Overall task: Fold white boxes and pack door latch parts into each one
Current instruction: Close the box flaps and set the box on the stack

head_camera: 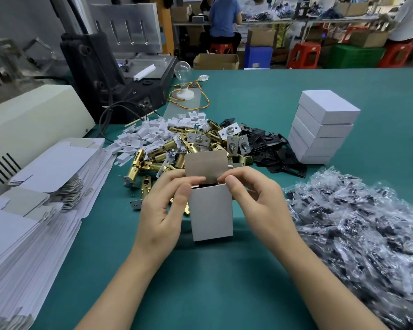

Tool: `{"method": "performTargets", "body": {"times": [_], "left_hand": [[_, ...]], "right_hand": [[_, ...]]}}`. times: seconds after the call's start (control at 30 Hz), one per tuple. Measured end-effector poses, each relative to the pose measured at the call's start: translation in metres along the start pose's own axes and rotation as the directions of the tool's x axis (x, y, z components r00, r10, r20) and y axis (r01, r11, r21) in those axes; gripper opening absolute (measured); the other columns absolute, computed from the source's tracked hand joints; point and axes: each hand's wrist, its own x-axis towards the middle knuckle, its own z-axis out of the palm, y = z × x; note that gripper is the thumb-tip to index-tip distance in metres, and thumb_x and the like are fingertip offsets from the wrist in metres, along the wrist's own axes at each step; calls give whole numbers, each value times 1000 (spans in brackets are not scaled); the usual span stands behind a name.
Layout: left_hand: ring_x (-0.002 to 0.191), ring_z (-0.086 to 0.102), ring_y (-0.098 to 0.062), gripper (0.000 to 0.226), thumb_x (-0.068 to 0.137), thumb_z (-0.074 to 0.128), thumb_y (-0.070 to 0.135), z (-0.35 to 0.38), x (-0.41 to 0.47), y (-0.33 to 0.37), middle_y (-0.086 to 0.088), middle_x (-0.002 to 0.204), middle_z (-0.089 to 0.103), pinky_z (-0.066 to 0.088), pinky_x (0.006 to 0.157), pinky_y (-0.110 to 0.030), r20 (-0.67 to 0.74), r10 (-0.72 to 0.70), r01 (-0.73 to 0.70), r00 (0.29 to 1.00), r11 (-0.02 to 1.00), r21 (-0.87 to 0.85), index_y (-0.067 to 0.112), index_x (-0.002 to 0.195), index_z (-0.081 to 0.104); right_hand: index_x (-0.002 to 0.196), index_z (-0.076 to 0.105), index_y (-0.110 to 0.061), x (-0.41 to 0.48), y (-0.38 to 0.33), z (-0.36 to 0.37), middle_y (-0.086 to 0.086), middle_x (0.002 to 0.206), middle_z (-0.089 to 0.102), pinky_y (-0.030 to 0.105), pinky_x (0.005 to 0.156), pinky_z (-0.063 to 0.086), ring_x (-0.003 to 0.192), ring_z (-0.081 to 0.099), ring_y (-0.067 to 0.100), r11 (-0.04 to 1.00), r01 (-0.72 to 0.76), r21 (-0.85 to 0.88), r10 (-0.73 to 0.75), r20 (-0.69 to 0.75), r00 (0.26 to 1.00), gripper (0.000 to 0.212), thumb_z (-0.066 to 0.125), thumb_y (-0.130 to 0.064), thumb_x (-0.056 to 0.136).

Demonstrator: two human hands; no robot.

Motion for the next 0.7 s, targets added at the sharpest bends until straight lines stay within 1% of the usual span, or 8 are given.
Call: {"method": "performTargets", "body": {"times": [0.07,0.13,0.2,0.3,0.43,0.57,0.63,0.7], "left_hand": [[128,56,-2,25,108,50,29,0,1,2,24,123,61,41,98,-10,-18,11,-11,1000,1000,16,33,112,75],[127,58,-5,25,107,53,21,0,2,4,25,122,61,43,98,-11,-20,23,-23,1000,1000,21,28,110,77],[124,60,-7,25,105,55,18,0,3,8,24,119,62,44,96,-11,-6,11,-11,1000,1000,13,28,109,78],[119,61,-6,25,103,60,19,-8,11,15,22,114,65,45,94,-12,79,-44,46,996,999,-25,33,107,80],[94,61,2,28,100,68,14,-27,29,20,18,103,67,44,75,-12,242,-143,153,960,988,-21,37,100,83],[83,62,1,23,97,74,10,-27,38,18,24,95,70,45,72,-11,260,-143,156,955,987,-30,30,98,85],[89,68,-9,21,93,75,19,-23,34,14,16,103,76,55,79,-22,210,-152,176,966,979,-100,38,101,82],[100,71,-28,23,90,73,26,-16,25,9,6,109,78,58,89,-43,136,-173,200,976,955,-219,43,105,76]], "right_hand": [[95,72,-27,0,-1,0,-10,98,73,48,82,58,98,69,17,1000,-4,13,4,-6,1000,19,55,-29,101],[94,73,-26,0,0,1,-10,96,74,48,83,58,96,69,17,999,-16,29,16,-12,1000,19,55,-28,101],[92,73,-26,0,0,2,-11,94,74,38,82,58,95,70,14,999,-23,40,24,-17,1000,18,56,-27,100],[89,73,-26,2,0,2,-11,91,73,19,77,50,90,67,8,997,-34,75,36,-23,999,18,58,-26,97],[97,68,-24,5,0,6,-10,94,72,19,79,52,90,65,7,957,-115,265,118,3,993,10,60,-22,91],[116,59,-29,7,-3,8,-7,95,76,19,81,53,91,68,7,879,-160,449,169,20,985,31,60,-14,88],[120,65,-30,7,-4,7,-2,100,77,26,91,56,97,70,12,886,-154,438,147,51,988,35,56,-11,91],[118,69,-26,6,-6,5,2,102,78,31,95,55,99,71,16,889,-146,434,133,62,989,33,54,-8,95]]}}
